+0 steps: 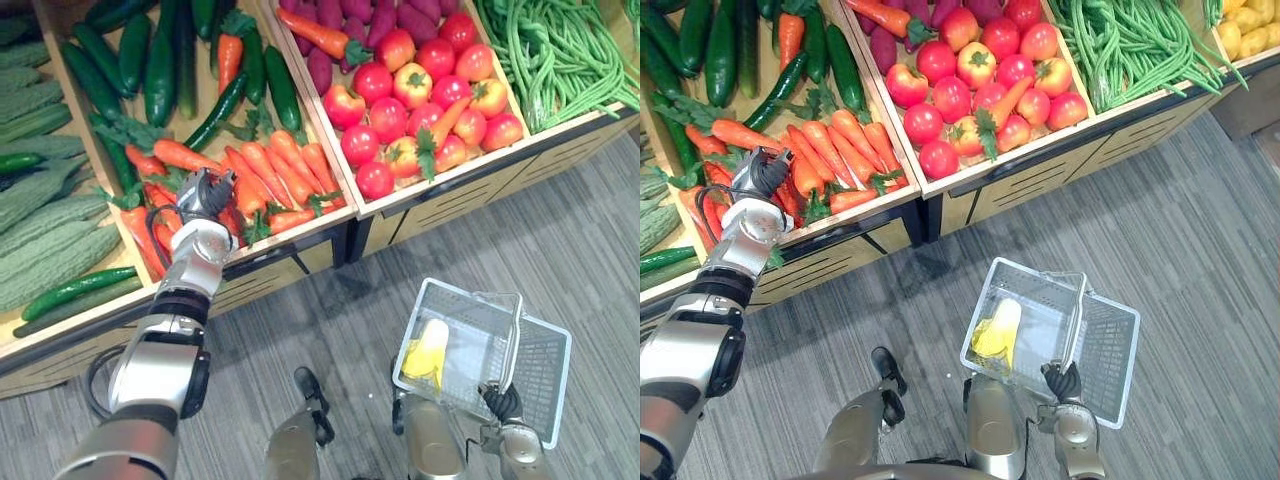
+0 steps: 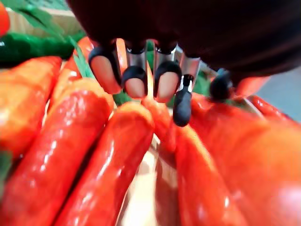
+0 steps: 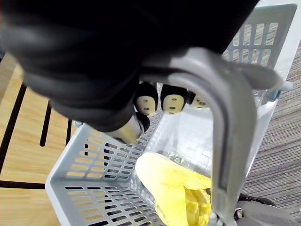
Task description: Pick vegetable in the basket
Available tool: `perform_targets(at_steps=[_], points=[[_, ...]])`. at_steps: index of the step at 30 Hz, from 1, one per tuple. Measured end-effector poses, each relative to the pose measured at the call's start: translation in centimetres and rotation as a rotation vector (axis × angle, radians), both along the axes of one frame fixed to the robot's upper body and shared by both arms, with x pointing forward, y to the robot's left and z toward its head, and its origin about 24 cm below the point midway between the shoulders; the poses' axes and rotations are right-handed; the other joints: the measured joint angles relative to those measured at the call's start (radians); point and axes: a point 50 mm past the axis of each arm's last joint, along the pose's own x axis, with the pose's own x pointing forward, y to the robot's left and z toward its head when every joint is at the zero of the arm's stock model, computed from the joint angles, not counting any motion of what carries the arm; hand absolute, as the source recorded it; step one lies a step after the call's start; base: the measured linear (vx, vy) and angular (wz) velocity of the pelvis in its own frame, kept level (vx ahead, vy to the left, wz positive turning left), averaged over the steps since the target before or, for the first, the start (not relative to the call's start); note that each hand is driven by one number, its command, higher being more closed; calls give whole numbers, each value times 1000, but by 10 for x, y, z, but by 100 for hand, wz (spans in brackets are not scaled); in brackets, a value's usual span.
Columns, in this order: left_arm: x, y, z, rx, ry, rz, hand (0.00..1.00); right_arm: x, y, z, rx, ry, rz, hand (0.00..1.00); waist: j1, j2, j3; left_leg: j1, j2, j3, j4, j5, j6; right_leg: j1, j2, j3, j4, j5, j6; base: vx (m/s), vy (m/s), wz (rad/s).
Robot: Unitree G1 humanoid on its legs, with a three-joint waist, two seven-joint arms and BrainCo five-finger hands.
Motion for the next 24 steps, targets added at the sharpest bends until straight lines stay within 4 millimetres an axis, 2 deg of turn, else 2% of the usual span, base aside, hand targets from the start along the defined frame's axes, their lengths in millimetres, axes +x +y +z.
perform_targets(at_steps=[3, 5, 6, 10, 14, 15, 20, 24], points=[[-4, 4, 8, 4, -64, 11, 100, -8, -1, -6, -1, 36, -9, 100, 0, 5, -23, 24, -1, -15, -6, 7, -1, 33, -2, -24, -1, 0, 0, 20, -4, 14], [-9, 8, 2, 13, -59, 15, 100, -15, -3, -10, -4, 71, -20, 100, -1, 11, -52, 40, -4, -19, -22, 17, -7, 49, -3, -36, -5, 0, 0, 23, -15, 11], [-14, 9, -5, 19, -47, 15, 100, -23, -5, -16, -4, 107, -39, 100, -2, 20, -86, 57, -7, -37, -44, 27, -10, 66, -1, -48, -13, 0, 0, 26, -27, 22], [-24, 15, -10, 48, -50, 13, 100, -37, -11, -22, -7, 160, -108, 100, -1, 42, -136, 91, -18, -66, -112, 71, -9, 98, 3, -78, -36, -2, -2, -25, -18, 18], [-31, 24, -10, 79, -49, 25, 100, -39, -14, -23, -22, 176, -125, 100, -1, 49, -141, 104, -24, -73, -137, 97, 5, 110, 2, -90, -39, -6, -7, -95, 7, 9], [-32, 25, -12, 82, -41, 28, 0, -42, -16, -23, -22, 185, -137, 100, -1, 49, -145, 110, -24, -73, -138, 98, 7, 118, 2, -92, -42, -6, -7, -110, 21, 6], [-44, 33, -38, 59, 62, 42, 0, -56, -21, -27, -31, 225, -165, 100, -1, 62, -182, 118, -27, -73, -140, 96, 4, 137, 3, -91, -72, -6, -2, -51, 26, 1], [-52, 36, -68, -190, 186, 60, 0, -60, -19, -30, -26, 246, -171, 100, -2, 62, -184, 117, -33, -84, -140, 95, 6, 151, 5, -90, -97, -4, 1, 5, 14, 3]])
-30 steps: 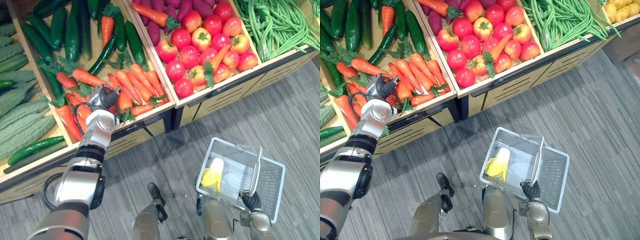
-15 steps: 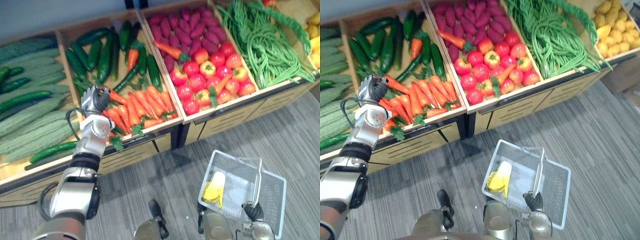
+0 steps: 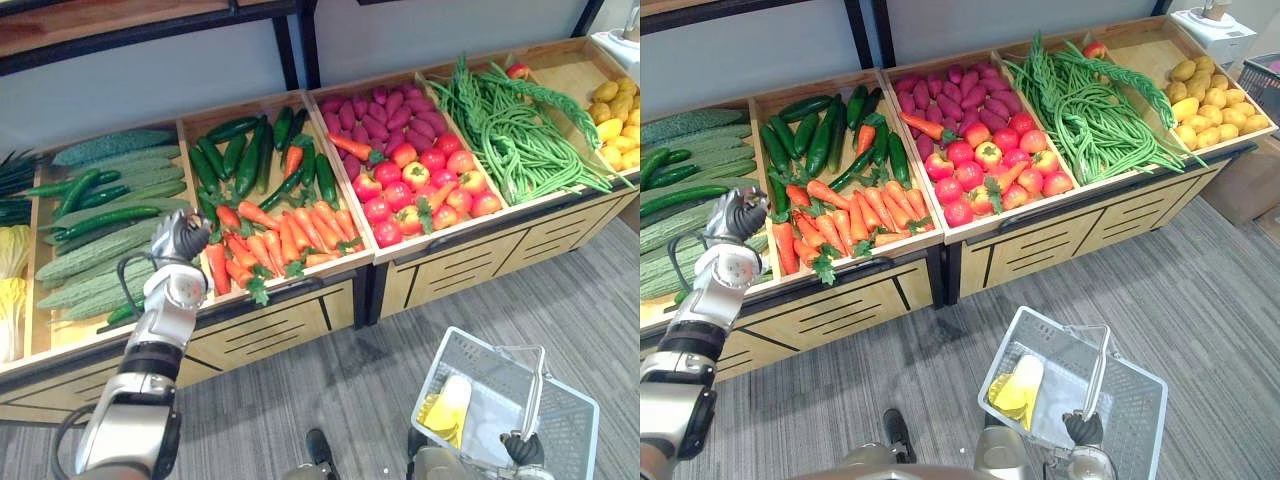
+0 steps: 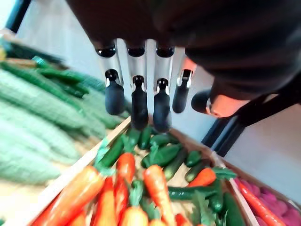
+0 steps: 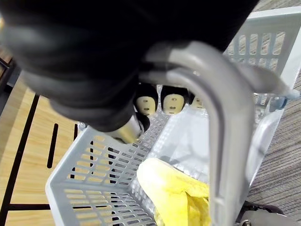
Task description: Pick vegetable in the basket
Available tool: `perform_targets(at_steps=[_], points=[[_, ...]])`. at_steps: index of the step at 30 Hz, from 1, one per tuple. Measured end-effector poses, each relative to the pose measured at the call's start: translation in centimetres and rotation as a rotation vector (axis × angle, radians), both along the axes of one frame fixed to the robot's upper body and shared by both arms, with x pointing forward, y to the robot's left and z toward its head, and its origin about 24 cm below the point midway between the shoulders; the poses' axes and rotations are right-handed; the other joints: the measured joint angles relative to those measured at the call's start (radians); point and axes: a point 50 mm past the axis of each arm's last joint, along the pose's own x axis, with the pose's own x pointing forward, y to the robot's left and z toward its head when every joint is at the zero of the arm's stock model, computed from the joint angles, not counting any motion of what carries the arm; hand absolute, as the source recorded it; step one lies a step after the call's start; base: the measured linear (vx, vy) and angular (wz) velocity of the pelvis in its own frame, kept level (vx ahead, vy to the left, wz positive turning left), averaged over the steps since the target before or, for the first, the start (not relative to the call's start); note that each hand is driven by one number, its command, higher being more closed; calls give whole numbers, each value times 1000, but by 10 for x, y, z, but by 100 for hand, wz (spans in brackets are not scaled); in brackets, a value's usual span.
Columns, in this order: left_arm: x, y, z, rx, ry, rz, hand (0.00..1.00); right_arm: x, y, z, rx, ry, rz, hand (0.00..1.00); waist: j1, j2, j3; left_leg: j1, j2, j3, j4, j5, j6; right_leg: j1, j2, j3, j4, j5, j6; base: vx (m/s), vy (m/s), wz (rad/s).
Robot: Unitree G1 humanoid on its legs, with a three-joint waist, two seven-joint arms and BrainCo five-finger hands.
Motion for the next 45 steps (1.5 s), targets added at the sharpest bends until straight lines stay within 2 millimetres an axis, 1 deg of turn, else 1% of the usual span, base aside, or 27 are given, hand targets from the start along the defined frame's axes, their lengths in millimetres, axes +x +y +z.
perform_targets(at_steps=[1, 2, 4, 6, 12, 18, 22, 26, 30, 37, 45], points=[[-3, -4, -12, -80, 39, 11, 0, -2, 1, -1, 1, 8, -5, 100, 1, 0, 0, -1, -3, -6, 0, -2, 4, 5, -1, 0, -7, 1, 1, 46, 15, 6], [-4, -6, -19, -120, 58, 18, 0, -2, 1, -2, 1, 10, -6, 100, 1, -1, 0, 0, -5, -7, 0, -3, 5, 8, -1, 0, -9, 3, 2, 69, 24, 13], [-11, -13, -41, -207, 116, 37, 0, -2, 2, -2, 3, 13, -8, 100, 2, -5, -2, 0, -10, -9, 0, -6, 7, 15, -4, 4, -19, 20, 2, 86, 25, 9], [-13, -15, -46, -220, 129, 40, 0, 0, 3, -2, 3, 10, -6, 100, 6, -5, -1, 0, -9, -8, 0, -3, 12, 20, -1, 5, -28, 31, 5, 101, 0, -3], [-12, -16, -45, -236, 122, 39, 0, 4, 6, -3, 12, 9, -1, 100, 2, -5, -2, 19, -2, 3, 0, -4, 10, 38, 16, 17, -45, 35, -3, 88, -17, -9], [-11, -19, -47, -246, 126, 39, 0, 3, 7, -5, 18, 22, -2, 100, -3, -5, -2, 40, 5, 15, -1, -10, 3, 51, 23, 25, -47, 31, -8, 14, -6, -8], [-15, -14, -54, -245, 170, 86, 0, 2, 7, -5, 19, 23, -2, 100, -1, -5, -2, 40, 7, 14, -1, -12, 0, 50, 24, 25, -51, 29, -12, 0, 0, 0], [-16, -12, -54, -209, 172, 96, 0, 2, 7, -5, 19, 25, -3, 100, 2, -5, -2, 38, 7, 13, -1, -13, -2, 51, 24, 24, -57, 28, -13, 0, 0, 0], [-15, -11, -49, -59, 169, 93, 0, 2, 7, -5, 19, 23, -2, 100, 1, -5, -2, 37, 8, 14, -1, -16, -6, 52, 25, 24, -59, 30, -9, 51, 5, -1], [-15, -10, -49, -58, 163, 97, 0, 2, 8, -5, 18, 13, 7, 100, 1, -5, -2, 38, 12, 13, 1, -17, -7, 56, 31, 22, -59, 29, -12, 50, -4, 0], [-13, -13, -44, -45, 99, 76, 0, 5, 12, -4, 16, 6, 41, 100, 0, -3, -1, 40, 14, 17, -1, -17, -8, 49, 31, 28, -56, 28, -13, 0, 0, 0]])
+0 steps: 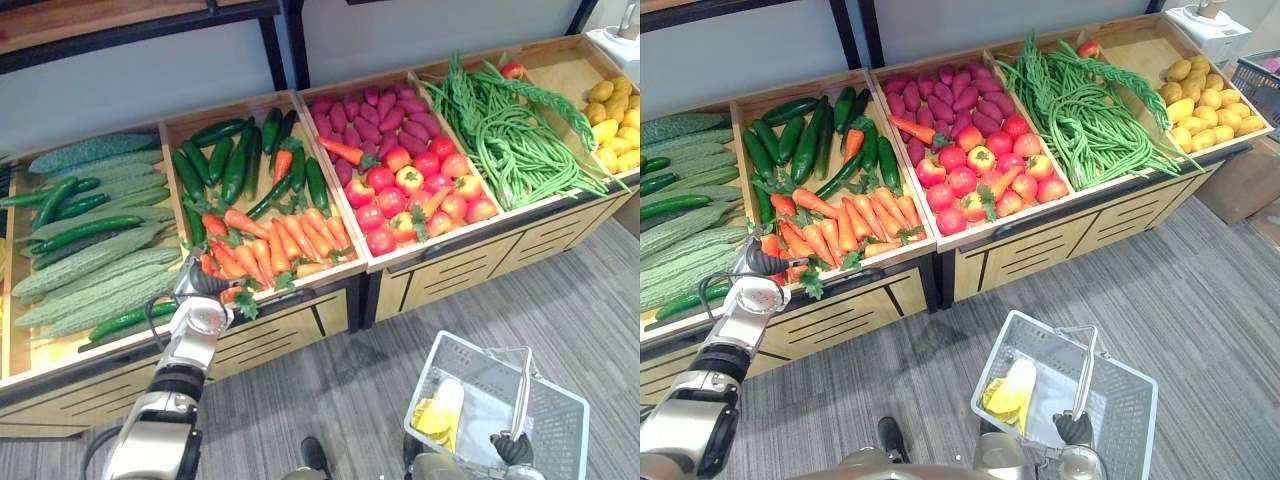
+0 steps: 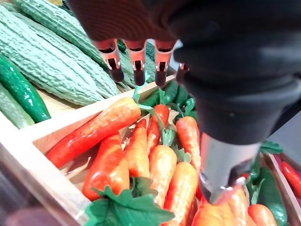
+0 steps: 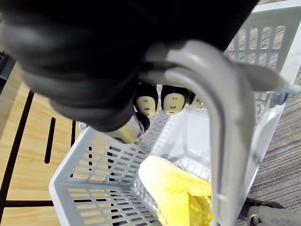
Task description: Pick vegetable in the basket
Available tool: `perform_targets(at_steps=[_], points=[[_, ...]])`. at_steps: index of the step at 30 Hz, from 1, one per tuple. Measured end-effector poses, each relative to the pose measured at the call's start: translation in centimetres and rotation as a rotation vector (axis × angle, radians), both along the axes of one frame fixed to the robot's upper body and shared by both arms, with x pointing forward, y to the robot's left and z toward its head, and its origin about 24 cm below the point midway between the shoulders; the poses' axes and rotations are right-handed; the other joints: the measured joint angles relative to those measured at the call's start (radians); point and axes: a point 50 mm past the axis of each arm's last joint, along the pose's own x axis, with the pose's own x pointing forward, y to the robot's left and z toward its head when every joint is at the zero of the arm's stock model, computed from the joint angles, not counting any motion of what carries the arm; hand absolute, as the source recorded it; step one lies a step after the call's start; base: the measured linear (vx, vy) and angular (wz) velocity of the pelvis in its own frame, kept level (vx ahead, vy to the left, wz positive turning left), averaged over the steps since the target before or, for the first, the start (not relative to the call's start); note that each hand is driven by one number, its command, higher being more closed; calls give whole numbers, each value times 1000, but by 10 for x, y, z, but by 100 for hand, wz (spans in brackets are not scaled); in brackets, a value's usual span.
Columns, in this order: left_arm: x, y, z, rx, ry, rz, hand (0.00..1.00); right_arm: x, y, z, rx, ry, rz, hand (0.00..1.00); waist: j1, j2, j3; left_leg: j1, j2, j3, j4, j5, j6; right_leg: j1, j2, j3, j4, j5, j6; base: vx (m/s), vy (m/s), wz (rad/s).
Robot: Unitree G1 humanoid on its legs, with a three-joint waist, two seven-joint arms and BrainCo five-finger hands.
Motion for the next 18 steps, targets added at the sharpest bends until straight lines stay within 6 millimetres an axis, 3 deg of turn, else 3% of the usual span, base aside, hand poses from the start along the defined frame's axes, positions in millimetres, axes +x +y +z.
perform_targets(at_steps=[10, 14, 18], points=[[3, -4, 2, -42, -14, -8, 0, 3, 0, 2, -4, -17, 1, 100, -3, 13, 7, -4, 9, 26, 4, -4, -6, -23, 10, 28, 14, -3, -4, 15, -1, -8], [11, -7, 12, -52, -45, -15, 0, 4, 0, 2, -6, -18, -1, 100, -5, 17, 11, -4, 13, 30, 6, -5, -7, -28, 14, 31, 16, -4, -6, 50, -9, -5], [14, -8, 16, -67, -60, -14, 0, 8, -1, 3, -9, -30, 3, 100, -25, 25, 15, -4, 14, 35, 6, -5, -7, -31, 16, 37, 19, -4, -7, 2, 2, -1]])
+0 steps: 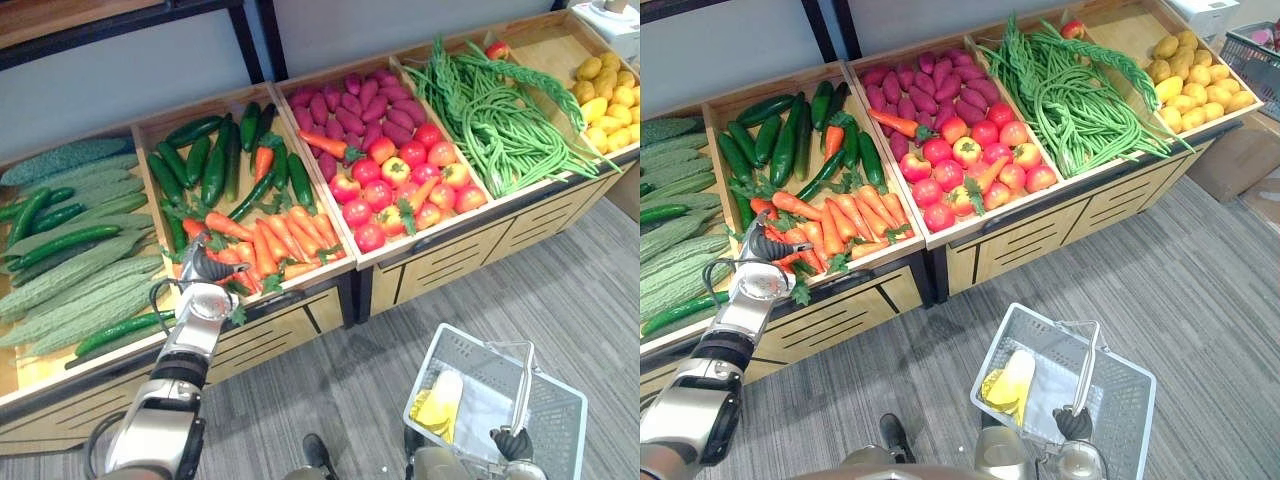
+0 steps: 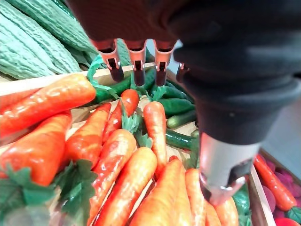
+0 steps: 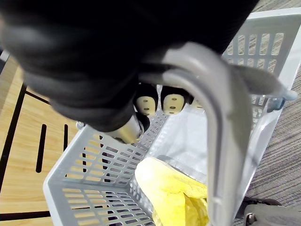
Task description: Pick vegetable in the basket
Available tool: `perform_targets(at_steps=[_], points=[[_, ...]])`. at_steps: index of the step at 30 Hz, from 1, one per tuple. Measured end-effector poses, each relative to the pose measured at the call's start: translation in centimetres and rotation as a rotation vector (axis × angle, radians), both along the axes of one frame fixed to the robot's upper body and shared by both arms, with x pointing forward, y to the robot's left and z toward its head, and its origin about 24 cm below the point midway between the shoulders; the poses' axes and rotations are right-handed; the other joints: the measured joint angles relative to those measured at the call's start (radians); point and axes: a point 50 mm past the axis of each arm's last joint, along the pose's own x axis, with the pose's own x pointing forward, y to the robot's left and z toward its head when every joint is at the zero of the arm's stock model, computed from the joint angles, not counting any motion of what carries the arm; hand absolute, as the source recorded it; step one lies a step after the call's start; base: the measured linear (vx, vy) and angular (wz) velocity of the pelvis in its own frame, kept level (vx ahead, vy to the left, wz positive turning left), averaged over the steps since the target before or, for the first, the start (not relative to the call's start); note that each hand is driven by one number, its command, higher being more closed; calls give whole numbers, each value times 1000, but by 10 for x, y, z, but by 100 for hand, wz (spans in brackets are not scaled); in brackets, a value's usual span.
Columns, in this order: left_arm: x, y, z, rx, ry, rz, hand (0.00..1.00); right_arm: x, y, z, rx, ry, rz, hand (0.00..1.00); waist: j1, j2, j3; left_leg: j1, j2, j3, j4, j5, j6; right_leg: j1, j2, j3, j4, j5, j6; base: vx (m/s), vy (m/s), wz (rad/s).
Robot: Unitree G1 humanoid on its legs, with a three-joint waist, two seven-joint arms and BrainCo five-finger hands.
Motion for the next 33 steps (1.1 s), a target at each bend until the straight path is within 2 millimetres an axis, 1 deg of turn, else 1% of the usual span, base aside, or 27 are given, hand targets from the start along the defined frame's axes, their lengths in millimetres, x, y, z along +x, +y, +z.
perform_targets(at_steps=[3, 8, 10, 13, 15, 21, 25, 27, 33], points=[[2, 0, 2, -25, -7, 6, 0, 2, 0, 1, -4, -8, -2, 100, -2, 5, 10, 0, 1, 10, 0, 0, 0, -11, 1, 10, 10, 0, -1, -9, 8, -9], [11, -1, 11, -65, -26, 24, 0, 6, -1, 4, -12, -28, -3, 100, -3, 4, 37, -3, 4, 21, 0, 0, 0, -28, 2, 18, 22, -3, -3, -24, 2, -8], [12, -1, 13, -89, -36, 35, 0, 10, -1, 6, -15, -44, -1, 100, -5, 4, 41, -25, 4, 23, 0, 3, 1, -55, 3, 21, 31, -3, -4, 0, 0, -5], [11, 2, 7, -106, -9, 56, 0, 10, -1, 6, -16, -46, -5, 100, -14, 3, 43, -33, 6, 24, 0, 4, 0, -65, 5, 21, 37, -3, -4, 57, -4, 0], [11, 5, 7, -114, -5, 76, 0, 11, -1, 6, -17, -49, -4, 100, -17, 2, 49, -35, 8, 25, 0, 4, 0, -67, 7, 22, 37, -3, -4, 75, -8, -1], [16, 9, 19, -128, -49, 125, 0, 23, 1, 11, -16, -90, 8, 100, -23, -7, 96, -39, 9, 50, 1, 3, 0, -94, 9, 49, 59, -3, -4, 13, 2, -11], [24, 6, 31, -131, -85, 115, 0, 27, 2, 14, -17, -109, 16, 100, -27, -20, 114, -66, 10, 51, 1, 8, 2, -132, 6, 64, 77, -3, -5, -8, 3, -4], [26, 4, 36, -129, -103, 113, 0, 32, 4, 17, -17, -131, 29, 100, -27, -33, 132, -72, 16, 55, 1, 9, 2, -146, 7, 70, 88, -3, -5, 2, -15, -4], [38, -3, 60, -128, -189, 101, 0, 41, 7, 24, -27, -178, 47, 100, -26, -43, 163, -99, 18, 64, 1, 10, 3, -183, 7, 73, 107, -5, -7, 5, -2, -1]])
